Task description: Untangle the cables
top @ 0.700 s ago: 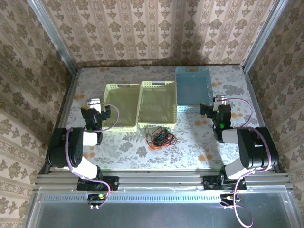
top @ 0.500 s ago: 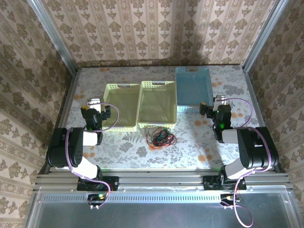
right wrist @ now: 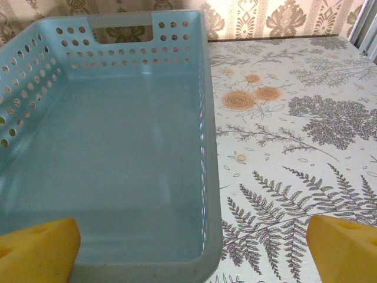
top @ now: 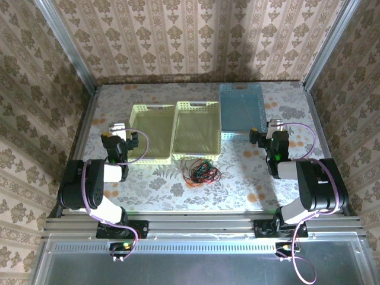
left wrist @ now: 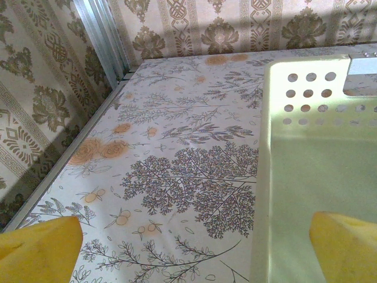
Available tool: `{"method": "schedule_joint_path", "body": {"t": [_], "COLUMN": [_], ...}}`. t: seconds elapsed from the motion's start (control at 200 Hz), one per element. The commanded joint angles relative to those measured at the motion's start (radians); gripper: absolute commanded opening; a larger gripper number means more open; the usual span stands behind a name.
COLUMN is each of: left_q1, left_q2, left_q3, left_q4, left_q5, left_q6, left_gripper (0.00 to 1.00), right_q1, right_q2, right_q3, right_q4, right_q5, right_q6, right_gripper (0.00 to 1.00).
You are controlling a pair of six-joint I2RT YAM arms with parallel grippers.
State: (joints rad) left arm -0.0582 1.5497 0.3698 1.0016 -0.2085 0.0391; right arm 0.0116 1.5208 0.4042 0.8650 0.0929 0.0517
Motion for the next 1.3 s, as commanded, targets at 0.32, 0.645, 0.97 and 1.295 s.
{"method": "schedule_joint_path", "body": {"t": [0.32,0.645,0.97,1.295], "left_q1": [-0.077,-0.39,-0.826,-0.854], "left_q2": [-0.218,-0.446,-0.16,-0.107], "left_q3": [0.169,0.207,0.344,0.402], "left_q4": [-0.504,-0.809,-0.87,-0.998], "left_q5": [-0.186,-0.312,-0.018,0.043], "left_q6": [0.014,-0.351,-0.361,-0.332], "left_gripper": [1.0,1.0,1.0,1.0], "right_q1": [-0.018,0.264,0.613,0.637], "right_q2": [-0.179,-0.547,-0.303,-0.151], "right_q3": [0.14,0.298,0.409,0.45], "right_q4": [-0.424,-1.078,-1.298,-1.305], "right_q5": [0.045,0.07,-0.41,-0.538], "right_q6": [0.054,0.281,0.248,0.218], "right_gripper": [0.95,0.87,0.5,0.48]}}
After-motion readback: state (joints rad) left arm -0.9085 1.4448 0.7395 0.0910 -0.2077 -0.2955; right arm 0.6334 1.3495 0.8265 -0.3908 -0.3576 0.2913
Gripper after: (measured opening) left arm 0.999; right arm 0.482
